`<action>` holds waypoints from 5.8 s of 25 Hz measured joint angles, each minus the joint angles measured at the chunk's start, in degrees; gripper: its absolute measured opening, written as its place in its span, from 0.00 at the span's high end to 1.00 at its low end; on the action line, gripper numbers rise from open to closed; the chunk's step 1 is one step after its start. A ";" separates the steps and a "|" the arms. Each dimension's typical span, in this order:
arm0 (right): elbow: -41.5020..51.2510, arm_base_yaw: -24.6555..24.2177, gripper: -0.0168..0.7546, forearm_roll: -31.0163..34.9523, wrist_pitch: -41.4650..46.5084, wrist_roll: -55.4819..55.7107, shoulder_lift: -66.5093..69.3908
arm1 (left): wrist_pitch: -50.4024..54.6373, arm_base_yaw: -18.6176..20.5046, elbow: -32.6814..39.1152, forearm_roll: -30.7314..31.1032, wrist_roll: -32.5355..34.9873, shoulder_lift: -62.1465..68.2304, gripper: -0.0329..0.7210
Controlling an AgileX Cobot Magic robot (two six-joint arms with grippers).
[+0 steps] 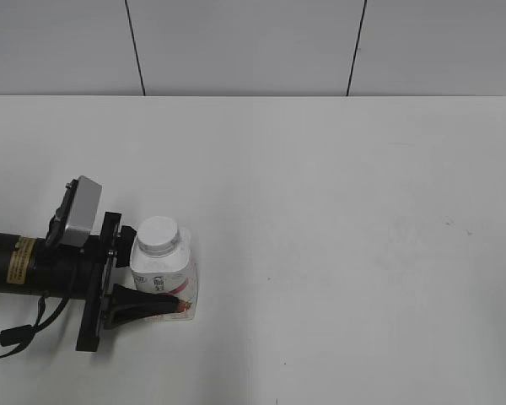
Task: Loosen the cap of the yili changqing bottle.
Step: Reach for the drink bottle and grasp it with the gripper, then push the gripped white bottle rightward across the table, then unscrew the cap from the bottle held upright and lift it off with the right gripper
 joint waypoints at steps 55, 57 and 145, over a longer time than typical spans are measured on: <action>0.00 0.00 0.29 0.00 0.00 0.00 0.00 | 2.64 -15.50 -24.03 -7.56 -15.45 9.40 0.40; 0.00 0.00 0.29 0.00 0.00 0.00 0.00 | 2.64 -15.50 -24.03 -7.56 -15.45 9.40 0.40; -63.63 31.56 0.29 12.88 0.70 26.30 113.37 | 3.70 -15.79 -24.41 -7.35 -16.58 9.40 0.41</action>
